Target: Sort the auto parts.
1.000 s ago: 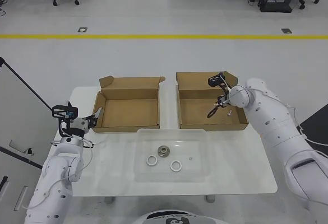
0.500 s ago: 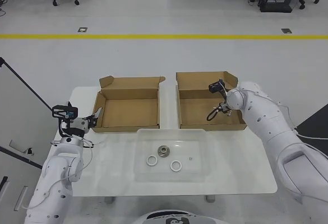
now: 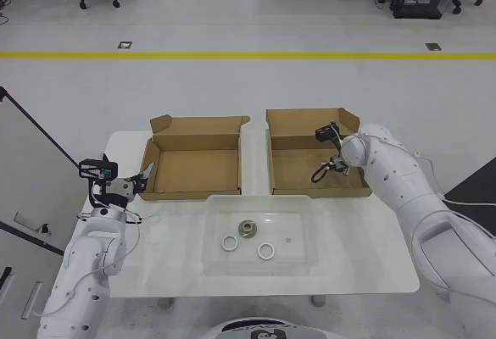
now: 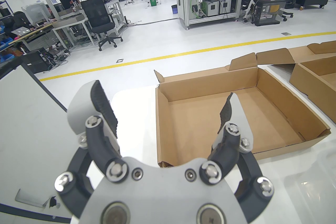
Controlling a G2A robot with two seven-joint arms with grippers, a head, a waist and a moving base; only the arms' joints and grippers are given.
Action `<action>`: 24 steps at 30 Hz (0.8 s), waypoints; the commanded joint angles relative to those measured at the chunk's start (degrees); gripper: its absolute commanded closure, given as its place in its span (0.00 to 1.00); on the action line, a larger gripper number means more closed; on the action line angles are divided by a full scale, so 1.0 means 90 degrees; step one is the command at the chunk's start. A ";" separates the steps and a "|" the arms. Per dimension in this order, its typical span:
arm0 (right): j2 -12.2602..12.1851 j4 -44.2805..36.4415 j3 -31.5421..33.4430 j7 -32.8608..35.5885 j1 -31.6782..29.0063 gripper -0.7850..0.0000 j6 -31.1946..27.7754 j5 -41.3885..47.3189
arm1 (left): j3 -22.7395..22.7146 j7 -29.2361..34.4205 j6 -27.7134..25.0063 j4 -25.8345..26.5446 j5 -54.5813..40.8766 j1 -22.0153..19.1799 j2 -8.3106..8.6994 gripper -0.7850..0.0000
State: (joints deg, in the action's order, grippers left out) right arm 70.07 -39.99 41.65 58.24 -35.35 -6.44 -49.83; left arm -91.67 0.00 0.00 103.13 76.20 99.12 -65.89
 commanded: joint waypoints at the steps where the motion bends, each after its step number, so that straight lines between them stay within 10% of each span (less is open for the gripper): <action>1: 0.0021 0.0042 0.0007 -0.0085 0.0019 0.63 -0.0021 0.0004 | 0.0000 0.0000 0.0000 0.0000 0.0000 0.0000 0.0000 0.00; 4: 0.0040 0.0070 0.0036 -0.0173 0.0055 0.49 -0.0056 0.0003 | 0.0000 0.0000 0.0000 0.0000 0.0000 0.0000 0.0000 0.00; 6: 0.0039 0.0033 0.0100 -0.0242 0.0071 0.02 -0.0110 0.0075 | 0.0000 0.0000 0.0000 0.0000 0.0000 0.0000 0.0000 0.00; 24: -0.0703 -0.2949 0.1714 0.0768 -0.0770 0.00 -0.0450 0.0139 | 0.0000 0.0000 0.0000 0.0000 0.0000 0.0000 0.0000 0.00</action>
State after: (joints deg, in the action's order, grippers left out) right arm 64.31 -63.07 55.59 63.60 -41.12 -10.18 -48.85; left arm -91.67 0.00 0.00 103.13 76.20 99.12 -65.89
